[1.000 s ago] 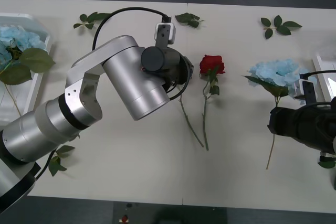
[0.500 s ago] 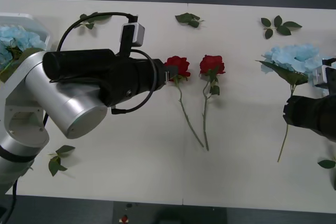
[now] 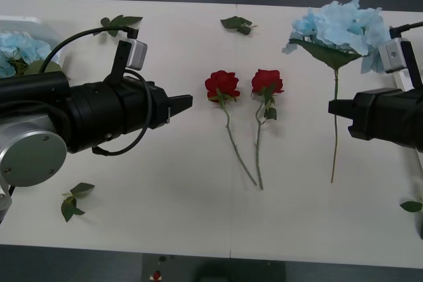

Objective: Put the red flowers into the right box and the blue flowers into the left box

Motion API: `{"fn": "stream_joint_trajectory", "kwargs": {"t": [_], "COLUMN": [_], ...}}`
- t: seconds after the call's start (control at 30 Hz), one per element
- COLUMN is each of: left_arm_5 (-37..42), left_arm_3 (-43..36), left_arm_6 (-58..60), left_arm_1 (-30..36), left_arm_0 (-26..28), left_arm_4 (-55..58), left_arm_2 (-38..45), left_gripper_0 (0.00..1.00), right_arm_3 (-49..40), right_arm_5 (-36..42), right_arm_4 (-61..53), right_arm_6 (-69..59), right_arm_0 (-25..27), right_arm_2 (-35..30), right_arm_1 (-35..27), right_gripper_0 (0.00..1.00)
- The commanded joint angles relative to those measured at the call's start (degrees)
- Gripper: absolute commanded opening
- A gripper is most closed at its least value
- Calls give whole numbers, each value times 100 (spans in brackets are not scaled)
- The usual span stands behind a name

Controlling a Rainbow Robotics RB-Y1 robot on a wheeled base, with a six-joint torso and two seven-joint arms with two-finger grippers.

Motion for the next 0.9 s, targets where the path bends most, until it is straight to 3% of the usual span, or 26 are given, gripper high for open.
{"fn": "stream_joint_trajectory", "kwargs": {"t": [0.03, 0.2, 0.4, 0.67, 0.9], "left_arm_5": [-57, -57, -171, -742, -901], "left_arm_3": [-231, -345, -749, -1048, -1074], "left_arm_6": [-660, -941, -765, 61, 835], "left_arm_1": [-127, -66, -30, -127, -479], "left_arm_0": [213, 609, 1022, 1083, 512], "left_arm_4": [938, 2582, 3179, 3074, 1984], "left_arm_2": [362, 608, 573, -42, -921], "left_gripper_0": [100, 100, 100, 100, 100], "right_arm_3": [385, 965, 1493, 1721, 1730], "right_arm_5": [8, -1, -18, -150, -563], "right_arm_4": [-885, -1922, -3030, -3645, -3786], "right_arm_6": [705, 1083, 1065, 986, 925], "right_arm_0": [-510, -905, -1169, -1476, -1722], "right_arm_2": [-56, -74, -12, 137, 471], "right_arm_1": [80, 124, 132, 124, 124], "right_gripper_0": [0, 0, 0, 0, 0]}}
